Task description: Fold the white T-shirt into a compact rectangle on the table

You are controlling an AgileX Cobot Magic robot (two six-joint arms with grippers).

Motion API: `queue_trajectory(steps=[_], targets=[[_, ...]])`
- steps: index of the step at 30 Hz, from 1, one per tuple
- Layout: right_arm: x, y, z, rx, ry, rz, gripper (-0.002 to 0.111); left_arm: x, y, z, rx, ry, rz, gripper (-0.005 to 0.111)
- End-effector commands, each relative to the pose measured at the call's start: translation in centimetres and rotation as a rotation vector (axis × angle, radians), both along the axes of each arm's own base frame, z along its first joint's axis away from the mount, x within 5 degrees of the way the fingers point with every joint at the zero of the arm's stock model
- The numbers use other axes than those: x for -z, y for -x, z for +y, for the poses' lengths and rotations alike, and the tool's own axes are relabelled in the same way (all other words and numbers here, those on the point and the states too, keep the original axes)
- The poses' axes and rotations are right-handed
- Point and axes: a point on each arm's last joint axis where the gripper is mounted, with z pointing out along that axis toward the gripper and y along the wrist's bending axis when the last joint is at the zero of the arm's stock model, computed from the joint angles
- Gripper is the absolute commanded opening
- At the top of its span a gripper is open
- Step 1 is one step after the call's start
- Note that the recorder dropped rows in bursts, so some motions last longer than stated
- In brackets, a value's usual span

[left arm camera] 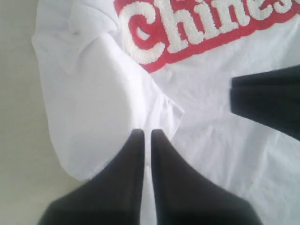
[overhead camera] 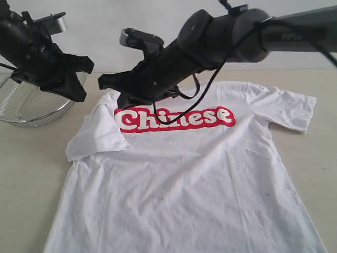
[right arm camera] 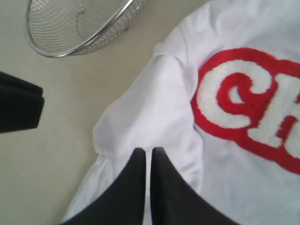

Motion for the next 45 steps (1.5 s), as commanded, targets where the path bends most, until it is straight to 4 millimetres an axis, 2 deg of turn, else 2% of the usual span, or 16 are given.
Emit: queue_trajectory(steps=[1, 8, 14, 19, 31, 35, 38, 39, 41, 45], targets=[[0.7, 2.3, -2.0, -0.007, 0.087, -0.002, 0.0, 2.9, -1.2, -0.2, 0.002, -0.019, 0.028, 0.005], [2.8, 5.3, -5.3, 0.048, 0.16, 0.042, 0.0, 6.3, -2.7, -0.3, -0.003, -0.041, 0.074, 0.005], [3.0, 6.7, -7.8, 0.066, 0.198, 0.043, 0.0, 6.9, -2.9, 0.4, 0.003, -0.11, 0.069, 0.005], [2.2, 7.3, -8.4, 0.058, 0.197, 0.032, 0.0, 7.2, -3.5, 1.5, -0.041, -0.14, 0.033, 0.005], [-0.8, 8.8, -8.4, -0.019, 0.167, 0.017, 0.0, 9.0, -5.9, 3.3, -0.088, -0.245, -0.155, 0.005], [-2.6, 9.7, -8.5, -0.042, 0.145, 0.0, 0.0, 9.5, -7.0, 6.2, -0.158, -0.261, -0.183, 0.005], [-3.0, 9.9, -8.5, -0.05, 0.141, -0.004, 0.0, 8.3, -8.0, 7.9, -0.206, -0.243, -0.168, 0.005], [-3.0, 9.9, -8.5, -0.05, 0.142, -0.007, 0.0, 7.7, -8.1, 7.9, -0.214, -0.221, -0.162, 0.005], [-3.0, 9.8, -8.5, -0.042, 0.143, -0.016, 0.0, 6.9, -8.3, 6.4, -0.163, -0.163, -0.153, 0.005], [-3.0, 9.8, -8.5, -0.041, 0.143, -0.017, 0.0, 7.2, -8.0, 4.6, -0.098, -0.141, -0.123, 0.005]])
